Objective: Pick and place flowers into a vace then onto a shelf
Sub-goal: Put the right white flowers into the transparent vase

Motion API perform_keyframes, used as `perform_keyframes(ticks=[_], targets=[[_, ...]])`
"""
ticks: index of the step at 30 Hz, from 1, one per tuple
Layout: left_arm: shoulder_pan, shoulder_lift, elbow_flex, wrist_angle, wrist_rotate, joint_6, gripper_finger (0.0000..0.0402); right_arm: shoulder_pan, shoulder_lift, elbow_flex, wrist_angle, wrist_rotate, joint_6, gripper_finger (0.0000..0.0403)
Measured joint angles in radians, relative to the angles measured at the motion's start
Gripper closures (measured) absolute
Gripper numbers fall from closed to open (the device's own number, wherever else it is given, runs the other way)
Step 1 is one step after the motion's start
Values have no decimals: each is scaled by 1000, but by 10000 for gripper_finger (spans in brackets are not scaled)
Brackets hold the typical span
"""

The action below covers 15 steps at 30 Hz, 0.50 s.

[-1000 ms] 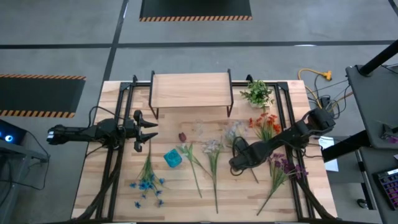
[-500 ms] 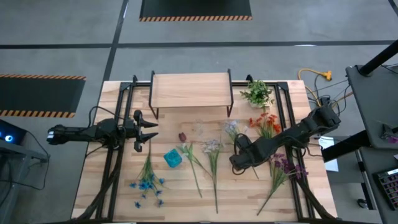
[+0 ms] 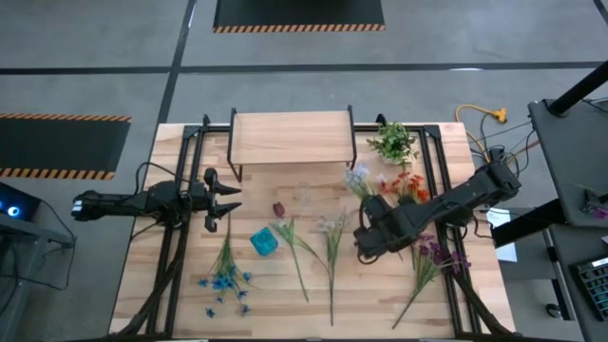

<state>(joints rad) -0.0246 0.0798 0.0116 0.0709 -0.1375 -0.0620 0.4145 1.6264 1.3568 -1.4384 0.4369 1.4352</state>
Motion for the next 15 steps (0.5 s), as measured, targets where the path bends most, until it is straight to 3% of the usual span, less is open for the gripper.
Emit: perform_keyframes(ticks=[15], targets=[[0, 0, 0, 0, 0, 0, 227, 0, -2, 297, -133, 194, -156, 390]])
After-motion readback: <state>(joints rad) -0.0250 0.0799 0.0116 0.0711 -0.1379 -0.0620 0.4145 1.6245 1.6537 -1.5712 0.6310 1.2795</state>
